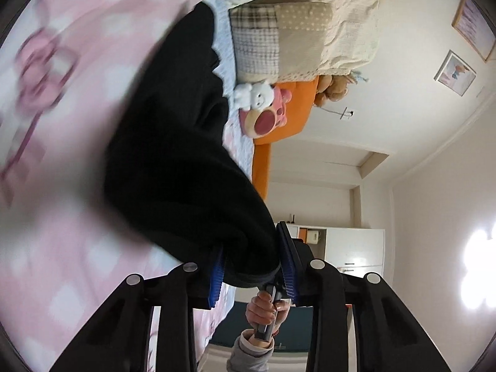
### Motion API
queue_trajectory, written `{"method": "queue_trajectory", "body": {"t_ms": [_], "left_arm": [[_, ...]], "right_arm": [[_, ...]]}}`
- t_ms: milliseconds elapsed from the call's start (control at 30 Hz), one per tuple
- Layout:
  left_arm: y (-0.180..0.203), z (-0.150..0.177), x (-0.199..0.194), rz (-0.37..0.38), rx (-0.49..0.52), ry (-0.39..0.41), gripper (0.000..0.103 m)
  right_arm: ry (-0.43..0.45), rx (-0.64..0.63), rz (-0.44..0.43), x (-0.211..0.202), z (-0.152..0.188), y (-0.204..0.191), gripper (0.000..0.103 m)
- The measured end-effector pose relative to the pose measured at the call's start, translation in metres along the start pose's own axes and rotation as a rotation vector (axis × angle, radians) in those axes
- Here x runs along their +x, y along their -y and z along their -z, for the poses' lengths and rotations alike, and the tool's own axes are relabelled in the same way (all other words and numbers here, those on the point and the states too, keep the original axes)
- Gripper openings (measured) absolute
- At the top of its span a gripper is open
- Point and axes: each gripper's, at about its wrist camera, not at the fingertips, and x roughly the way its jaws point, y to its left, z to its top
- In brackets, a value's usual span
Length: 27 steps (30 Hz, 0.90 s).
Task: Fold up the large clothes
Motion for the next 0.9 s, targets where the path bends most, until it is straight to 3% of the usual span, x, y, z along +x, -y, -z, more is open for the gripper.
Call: {"method": "queue_trajectory", "body": {"t_ms": [267,400,533,633,700,733,767,800,833,900], "left_arm": [[0.066,-0.096,0.021,-0.109,0.119,0.077,0.036],[0.066,-0.150,0.034,-0.182,0.113,0.114,0.035],[0.045,-0.202,0.061,-0.212,0.072,0.154,0.035],[0.032,-0.224,0.078,-0.222,0.047,0.181,0.041],[0.030,-0.228,0.079,-0.207,0.022,0.202,0.043],[0.032,-0.226,0.080,-0.204,0.014,0.203,0.045],[0.039,-0.223,0.076,-0.196,0.027,0.197,0.063],[0.053,-0.216,0.069,-0.197,0.065,0.205,0.092],[0.066,-0.210,0.062,-0.200,0.110,0.224,0.097],[0.105,-0.194,0.041,-0.225,0.240,0.259,0.097]], "right_arm": [[0.035,0.009,0.001,0.029,-0.119,-0.029,0.036],[0.071,0.056,0.034,0.052,-0.170,-0.013,0.036],[0.129,0.184,0.031,0.075,-0.209,0.031,0.036],[0.195,0.255,0.012,0.082,-0.220,0.054,0.039],[0.212,0.275,-0.007,0.083,-0.221,0.057,0.047],[0.208,0.261,-0.016,0.081,-0.221,0.052,0.061],[0.205,0.234,-0.010,0.077,-0.221,0.046,0.075],[0.202,0.190,0.010,0.072,-0.221,0.036,0.081],[0.200,0.122,0.049,0.064,-0.221,0.020,0.088],[0.218,0.036,0.111,0.049,-0.219,-0.001,0.094]]}}
